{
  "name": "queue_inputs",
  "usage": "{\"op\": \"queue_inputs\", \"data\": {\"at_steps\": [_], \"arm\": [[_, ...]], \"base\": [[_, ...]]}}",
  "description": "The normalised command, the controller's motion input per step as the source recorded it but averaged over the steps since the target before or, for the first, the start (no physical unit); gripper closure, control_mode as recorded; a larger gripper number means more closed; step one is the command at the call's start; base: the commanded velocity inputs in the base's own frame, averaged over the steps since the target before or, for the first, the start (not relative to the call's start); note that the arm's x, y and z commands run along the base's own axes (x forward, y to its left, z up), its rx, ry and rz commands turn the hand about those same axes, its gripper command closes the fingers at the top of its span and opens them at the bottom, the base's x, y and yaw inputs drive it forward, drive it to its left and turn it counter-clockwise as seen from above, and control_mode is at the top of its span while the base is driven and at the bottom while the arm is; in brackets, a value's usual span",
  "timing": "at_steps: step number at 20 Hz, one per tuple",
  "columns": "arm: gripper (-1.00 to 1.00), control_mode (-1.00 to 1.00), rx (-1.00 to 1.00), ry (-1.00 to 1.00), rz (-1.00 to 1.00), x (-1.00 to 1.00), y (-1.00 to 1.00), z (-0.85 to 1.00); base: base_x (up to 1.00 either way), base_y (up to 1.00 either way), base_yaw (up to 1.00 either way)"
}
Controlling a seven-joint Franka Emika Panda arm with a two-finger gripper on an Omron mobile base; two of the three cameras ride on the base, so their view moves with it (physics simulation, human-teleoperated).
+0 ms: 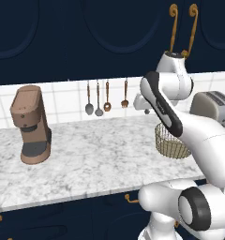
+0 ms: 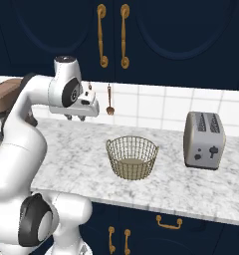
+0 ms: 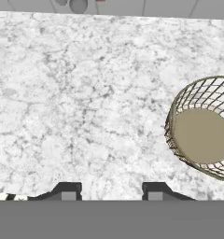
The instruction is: Open the cabinet, pick up the bread from the cabinet and place it in the basket. Then move the basket to the dining counter.
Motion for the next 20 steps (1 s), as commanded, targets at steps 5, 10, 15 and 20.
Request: {"op": "queue_inputs", "data": {"at_steps": [5, 10, 15, 20], "arm": [[-1.00, -1.00, 0.00, -0.02, 0.00, -0.48, -0.04, 0.00], [-1.00, -1.00, 0.05, -0.28, 0.00, -0.40, -0.60, 0.73], [-1.00, -1.00, 0.03, -0.22, 0.00, -0.08, -0.25, 1.00], [-1.00, -1.00, 0.00, -0.27, -0.03, 0.00, -0.28, 0.84]], "base": [[0.00, 0.00, 0.00], [0.00, 0.00, 0.00], [0.00, 0.00, 0.00], [0.00, 0.00, 0.00]]}}
